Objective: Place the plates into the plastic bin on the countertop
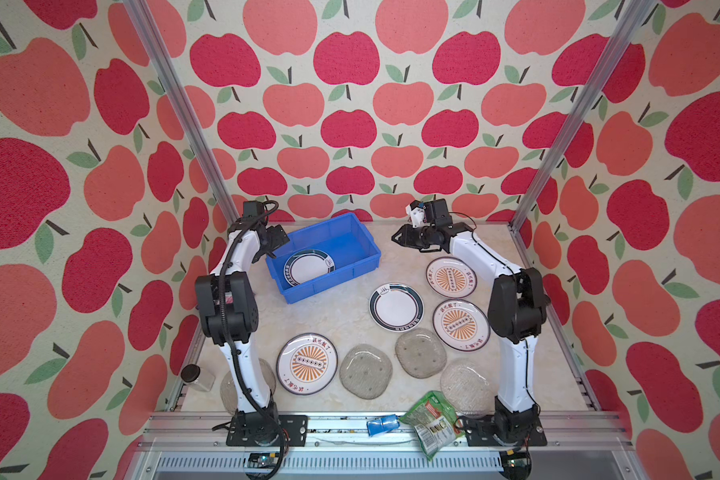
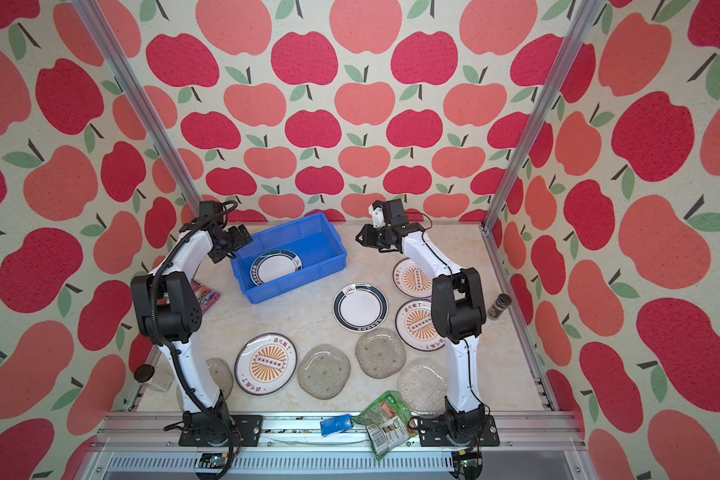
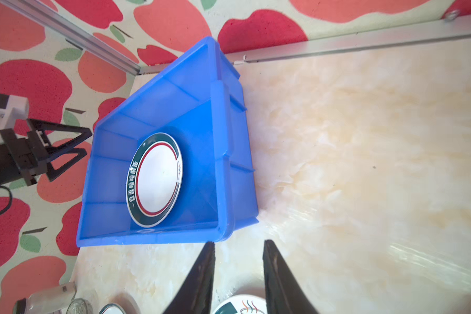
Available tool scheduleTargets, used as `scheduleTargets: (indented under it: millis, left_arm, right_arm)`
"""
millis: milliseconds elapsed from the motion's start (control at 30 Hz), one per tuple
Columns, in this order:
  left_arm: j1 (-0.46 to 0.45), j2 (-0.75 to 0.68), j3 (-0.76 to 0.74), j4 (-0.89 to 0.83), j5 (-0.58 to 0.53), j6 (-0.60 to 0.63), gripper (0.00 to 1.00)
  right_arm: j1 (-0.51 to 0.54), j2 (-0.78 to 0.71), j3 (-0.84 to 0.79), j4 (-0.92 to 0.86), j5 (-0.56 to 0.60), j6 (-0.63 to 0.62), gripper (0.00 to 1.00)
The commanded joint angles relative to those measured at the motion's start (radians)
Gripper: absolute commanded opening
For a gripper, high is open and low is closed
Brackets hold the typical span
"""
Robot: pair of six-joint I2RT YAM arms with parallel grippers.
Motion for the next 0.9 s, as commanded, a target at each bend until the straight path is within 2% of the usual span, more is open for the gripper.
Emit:
scheduleTargets:
  millis: [0,133,267,333,467,633,867]
  left_arm:
    - [-0.013,-0.062,-0.023,-0.04,-0.074,0.038,0.99]
    - [-0.047,-0.149,-0.1,-0.087,-0.163,0.072,0.99]
    - [-0.06,-0.225,-0.206,-0.085,-0.15,0.075,0.99]
    - [-0.061,-0.237,-0.24,-0.094,-0.14,0.069,0.99]
    - [-0.068,-0.229,-0.282,-0.136,-0.139,0.055,0.99]
    - [-0.093,-0.213,-0.348,-0.109,-0.097,0.05,0.99]
    - [-0.15,-0.142,-0.359,-0.136,-0.132,0.082,1.0]
  right_arm:
    - [0.016,-0.009,0.034,-0.014,0.023,-0.029,0.39]
    - [0.027,-0.003,0.048,-0.014,0.017,-0.03,0.44]
    - [0.035,0.016,0.071,-0.028,0.014,-0.042,0.52]
    - [0.038,0.032,0.085,-0.036,0.008,-0.043,0.52]
    - [0.053,0.069,0.142,-0.088,0.012,-0.069,0.53]
    - [0.066,0.087,0.17,-0.107,0.013,-0.075,0.54]
    - [0.055,0.071,0.156,-0.128,0.024,-0.091,0.53]
